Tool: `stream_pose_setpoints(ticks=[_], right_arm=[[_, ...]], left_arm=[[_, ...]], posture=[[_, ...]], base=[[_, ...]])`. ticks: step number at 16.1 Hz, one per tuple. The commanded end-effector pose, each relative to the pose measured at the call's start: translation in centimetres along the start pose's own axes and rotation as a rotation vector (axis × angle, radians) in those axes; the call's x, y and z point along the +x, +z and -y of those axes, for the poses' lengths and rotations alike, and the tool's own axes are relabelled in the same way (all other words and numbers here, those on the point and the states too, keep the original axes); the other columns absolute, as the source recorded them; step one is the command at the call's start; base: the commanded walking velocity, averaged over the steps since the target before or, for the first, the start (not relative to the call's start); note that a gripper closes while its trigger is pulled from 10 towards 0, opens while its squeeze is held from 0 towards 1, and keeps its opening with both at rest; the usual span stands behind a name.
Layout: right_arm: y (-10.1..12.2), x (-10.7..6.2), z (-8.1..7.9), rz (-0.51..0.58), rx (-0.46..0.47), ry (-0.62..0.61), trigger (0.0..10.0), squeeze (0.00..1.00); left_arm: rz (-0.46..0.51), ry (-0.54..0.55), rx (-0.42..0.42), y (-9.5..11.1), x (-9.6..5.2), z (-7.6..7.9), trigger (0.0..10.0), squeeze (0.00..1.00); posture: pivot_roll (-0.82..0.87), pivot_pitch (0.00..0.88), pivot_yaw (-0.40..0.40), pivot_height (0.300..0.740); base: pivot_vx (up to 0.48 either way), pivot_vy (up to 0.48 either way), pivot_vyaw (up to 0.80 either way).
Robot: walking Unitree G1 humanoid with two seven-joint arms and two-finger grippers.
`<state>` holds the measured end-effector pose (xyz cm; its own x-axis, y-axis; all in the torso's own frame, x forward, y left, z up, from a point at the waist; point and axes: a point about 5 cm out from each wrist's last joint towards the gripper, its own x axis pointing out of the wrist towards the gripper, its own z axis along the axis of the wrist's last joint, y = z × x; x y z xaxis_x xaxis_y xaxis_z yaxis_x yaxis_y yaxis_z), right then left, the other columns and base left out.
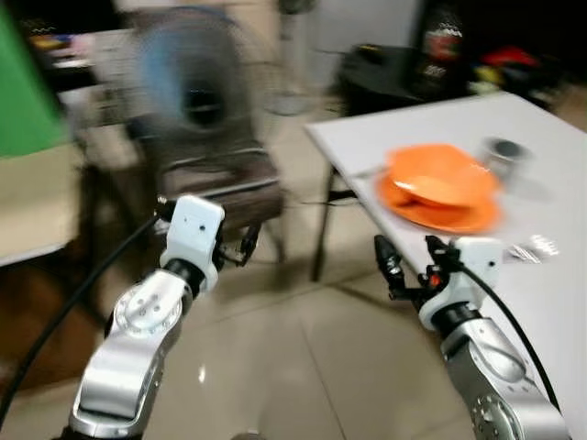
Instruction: Setting the table
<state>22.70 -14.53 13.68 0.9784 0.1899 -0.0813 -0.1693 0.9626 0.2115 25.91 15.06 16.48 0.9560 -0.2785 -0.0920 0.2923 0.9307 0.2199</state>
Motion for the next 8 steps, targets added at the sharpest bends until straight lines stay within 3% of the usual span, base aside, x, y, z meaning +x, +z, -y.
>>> stream_pose_setpoints(ticks=[1, 8], right_arm=[[0.10, 0.13, -0.06, 0.012, 0.034, 0.000, 10.0, 1.00], [-0.37, 0.54, -0.22, -0.023, 0.031, 0.032, 10.0, 1.00]], left_arm=[[0.001, -0.001, 0.001, 0.02, 0.09, -0.02, 10.0, 0.00], [0.017, 0.031, 0.007, 0.32, 0.24, -0.48, 10.0, 0.00]], posture=[[0.06, 0.000, 0.000, 0.740], [0.07, 0.000, -0.008, 0.740]], base=[[0.000, 0.000, 0.80], [0.000, 0.000, 0.80]])
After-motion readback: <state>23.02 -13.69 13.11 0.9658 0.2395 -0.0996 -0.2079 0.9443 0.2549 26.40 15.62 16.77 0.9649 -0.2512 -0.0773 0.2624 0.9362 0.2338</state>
